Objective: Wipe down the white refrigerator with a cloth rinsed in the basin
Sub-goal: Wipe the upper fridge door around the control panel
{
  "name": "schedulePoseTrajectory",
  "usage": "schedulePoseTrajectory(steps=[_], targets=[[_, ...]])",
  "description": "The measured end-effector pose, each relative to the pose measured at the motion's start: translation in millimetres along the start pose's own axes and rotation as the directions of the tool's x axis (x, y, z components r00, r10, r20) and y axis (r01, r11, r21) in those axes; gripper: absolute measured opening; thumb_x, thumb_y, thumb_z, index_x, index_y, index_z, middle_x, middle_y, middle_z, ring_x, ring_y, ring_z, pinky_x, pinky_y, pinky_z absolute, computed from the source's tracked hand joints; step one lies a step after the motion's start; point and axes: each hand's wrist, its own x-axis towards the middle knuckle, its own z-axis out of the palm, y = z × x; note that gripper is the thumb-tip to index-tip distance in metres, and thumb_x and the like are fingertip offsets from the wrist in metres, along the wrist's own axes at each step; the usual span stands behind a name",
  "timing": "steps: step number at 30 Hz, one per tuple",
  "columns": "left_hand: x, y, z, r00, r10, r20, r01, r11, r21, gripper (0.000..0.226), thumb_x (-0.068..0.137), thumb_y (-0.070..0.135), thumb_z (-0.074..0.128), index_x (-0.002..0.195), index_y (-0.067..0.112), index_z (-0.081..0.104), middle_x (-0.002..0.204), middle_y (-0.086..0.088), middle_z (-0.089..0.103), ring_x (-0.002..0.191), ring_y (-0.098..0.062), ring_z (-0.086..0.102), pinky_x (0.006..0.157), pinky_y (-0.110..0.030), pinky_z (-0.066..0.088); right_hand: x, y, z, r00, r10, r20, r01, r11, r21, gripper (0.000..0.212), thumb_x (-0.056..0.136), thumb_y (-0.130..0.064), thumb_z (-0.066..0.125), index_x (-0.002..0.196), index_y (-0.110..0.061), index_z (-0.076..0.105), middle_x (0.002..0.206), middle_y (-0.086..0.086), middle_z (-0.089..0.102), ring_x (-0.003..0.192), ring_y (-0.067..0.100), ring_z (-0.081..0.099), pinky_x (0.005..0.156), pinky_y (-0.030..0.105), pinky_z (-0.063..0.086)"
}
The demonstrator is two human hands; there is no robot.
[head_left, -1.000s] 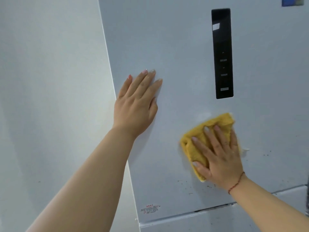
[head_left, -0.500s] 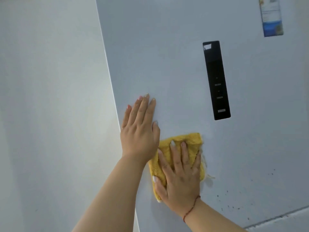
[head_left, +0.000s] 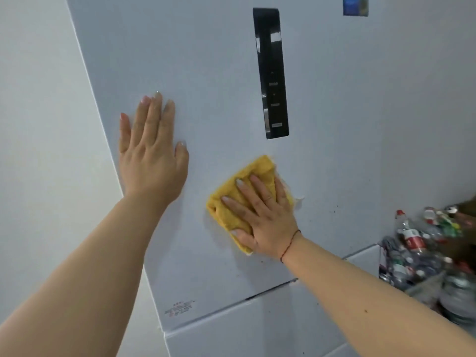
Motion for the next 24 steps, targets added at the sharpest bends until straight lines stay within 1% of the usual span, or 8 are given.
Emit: schedulePoseTrajectory(steps=[3, 5, 10, 13, 15, 19, 22, 24], targets=[[-9, 12, 6, 0.999, -0.022, 0.028, 0.022, 1.000, 0.017, 0.065, 0.095, 0.029, 0.038, 0.155, 0.013, 0.019, 0.164, -0.005, 0.013, 0.151, -0.020, 0.005, 0.120, -0.040, -0.010, -14, 45, -4, 0.970, 0.232, 0.074, -0.225, 0.971, -0.083, 0.065, 0.093, -0.062, 0.028, 0.149, -0.028, 0.024, 0.154, 0.010, 0.020, 0.144, 0.036, 0.019, 0.109, 0.067, 0.018], [-19, 17, 12, 0.999, 0.007, 0.054, -0.008, 1.000, 0.022, 0.065, 0.096, 0.029, 0.038, 0.155, 0.013, 0.017, 0.164, -0.006, 0.012, 0.151, -0.021, 0.004, 0.119, -0.039, -0.011, -29, 66, -5, 0.888, 0.446, 0.116, -0.433, 0.894, -0.117, 0.069, 0.094, -0.064, 0.017, 0.153, -0.028, 0.007, 0.157, 0.011, 0.012, 0.145, 0.036, 0.011, 0.113, 0.063, 0.011], [-47, 20, 19, 0.992, 0.094, 0.083, -0.095, 0.995, 0.008, 0.061, 0.097, 0.032, 0.032, 0.154, 0.011, 0.022, 0.163, -0.007, 0.016, 0.151, -0.021, 0.007, 0.119, -0.035, -0.012, -62, 59, -3, 0.423, 0.887, 0.183, -0.903, 0.429, 0.008, 0.080, 0.088, -0.066, 0.005, 0.153, -0.021, 0.001, 0.161, 0.008, -0.001, 0.148, 0.027, -0.004, 0.117, 0.057, 0.005], [-61, 14, 18, 0.986, 0.146, 0.084, -0.143, 0.989, -0.044, 0.058, 0.099, 0.031, 0.029, 0.152, 0.010, 0.030, 0.161, -0.009, 0.022, 0.150, -0.023, 0.014, 0.120, -0.033, -0.009, -57, 17, 7, 0.270, 0.949, 0.161, -0.962, 0.262, 0.071, 0.082, 0.087, -0.064, 0.007, 0.153, -0.017, 0.008, 0.161, 0.008, 0.001, 0.148, 0.027, -0.004, 0.116, 0.058, 0.006], [-67, 9, 16, 0.983, 0.170, 0.069, -0.163, 0.982, -0.094, 0.055, 0.100, 0.030, 0.029, 0.149, 0.008, 0.036, 0.159, -0.010, 0.028, 0.148, -0.025, 0.019, 0.121, -0.033, -0.005, -52, -19, 12, 0.315, 0.936, 0.159, -0.948, 0.304, 0.090, 0.080, 0.089, -0.064, 0.011, 0.153, -0.016, 0.013, 0.160, 0.012, 0.006, 0.148, 0.031, -0.001, 0.115, 0.060, 0.007], [-77, 0, 18, 0.979, 0.196, 0.051, -0.186, 0.971, -0.152, 0.051, 0.101, 0.027, 0.031, 0.145, 0.007, 0.044, 0.155, -0.013, 0.035, 0.147, -0.026, 0.024, 0.121, -0.035, 0.001, -51, -97, 18, 0.612, 0.770, 0.180, -0.789, 0.609, 0.078, 0.070, 0.093, -0.062, 0.015, 0.150, -0.021, 0.018, 0.157, 0.017, 0.013, 0.145, 0.040, 0.009, 0.113, 0.063, 0.007], [-82, 2, 21, 0.980, 0.196, 0.031, -0.189, 0.971, -0.146, 0.051, 0.101, 0.028, 0.030, 0.145, 0.007, 0.043, 0.155, -0.013, 0.035, 0.147, -0.026, 0.024, 0.121, -0.035, 0.000, -57, -131, 23, 0.878, 0.461, 0.125, -0.474, 0.873, 0.110, 0.062, 0.091, -0.058, 0.035, 0.146, -0.027, 0.032, 0.154, 0.012, 0.019, 0.144, 0.040, 0.015, 0.111, 0.067, 0.008], [-87, 6, 24, 0.983, 0.182, 0.025, -0.178, 0.976, -0.124, 0.052, 0.102, 0.031, 0.028, 0.147, 0.008, 0.041, 0.157, -0.011, 0.032, 0.148, -0.025, 0.022, 0.121, -0.035, -0.001, -64, -137, 26, 0.976, 0.210, 0.064, -0.218, 0.961, 0.170, 0.058, 0.087, -0.052, 0.048, 0.140, -0.032, 0.043, 0.151, 0.007, 0.025, 0.145, 0.034, 0.018, 0.110, 0.068, 0.011]])
